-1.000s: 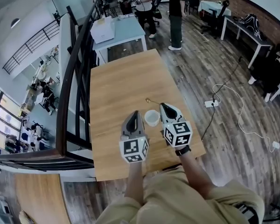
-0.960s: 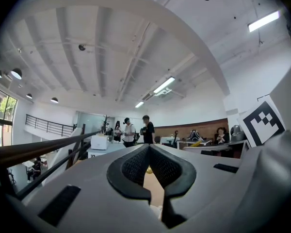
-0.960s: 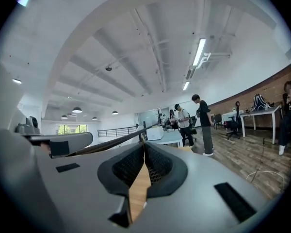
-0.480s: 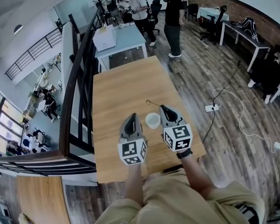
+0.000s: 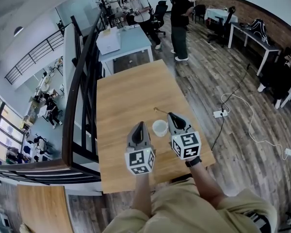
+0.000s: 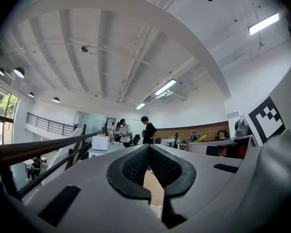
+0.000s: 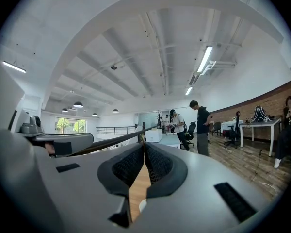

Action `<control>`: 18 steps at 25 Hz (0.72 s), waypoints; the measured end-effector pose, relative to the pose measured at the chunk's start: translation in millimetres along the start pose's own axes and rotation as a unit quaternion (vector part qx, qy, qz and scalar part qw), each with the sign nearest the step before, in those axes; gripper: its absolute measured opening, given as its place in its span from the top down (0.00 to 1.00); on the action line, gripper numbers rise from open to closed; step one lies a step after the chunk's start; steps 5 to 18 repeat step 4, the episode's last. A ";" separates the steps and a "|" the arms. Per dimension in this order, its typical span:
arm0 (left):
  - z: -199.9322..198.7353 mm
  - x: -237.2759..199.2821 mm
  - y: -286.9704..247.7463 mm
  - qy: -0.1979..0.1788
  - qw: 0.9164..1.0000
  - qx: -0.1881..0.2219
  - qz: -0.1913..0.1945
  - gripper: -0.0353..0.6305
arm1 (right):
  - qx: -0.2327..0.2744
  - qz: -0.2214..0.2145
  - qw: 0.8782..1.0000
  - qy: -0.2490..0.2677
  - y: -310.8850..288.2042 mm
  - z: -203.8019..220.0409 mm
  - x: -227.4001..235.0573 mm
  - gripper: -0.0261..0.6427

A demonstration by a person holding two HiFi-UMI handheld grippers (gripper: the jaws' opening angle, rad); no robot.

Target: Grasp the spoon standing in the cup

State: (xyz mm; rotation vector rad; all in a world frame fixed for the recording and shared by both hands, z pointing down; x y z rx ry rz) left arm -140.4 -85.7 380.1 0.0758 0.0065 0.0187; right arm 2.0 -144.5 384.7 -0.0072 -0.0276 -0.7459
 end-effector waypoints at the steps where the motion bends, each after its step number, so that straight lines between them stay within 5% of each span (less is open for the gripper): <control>1: 1.3 -2.4 -1.9 0.002 1.000 -0.001 -0.002 0.94 | -0.002 -0.002 1.000 0.001 -3.4 1.6 -0.3 0.94; 18: 4.5 -9.6 -9.5 0.007 1.000 -0.002 -0.006 0.94 | -0.010 -0.007 1.000 0.002 -15.7 7.1 -0.8 0.94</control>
Point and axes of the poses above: the fingertips, and each gripper's own axes: y backward along the fingers, x to its right, z out of its underside, the point moved 5 cm from there along y, backward along the fingers, and after that the axes turned 6 degrees about -z, right-handed, at the moved point
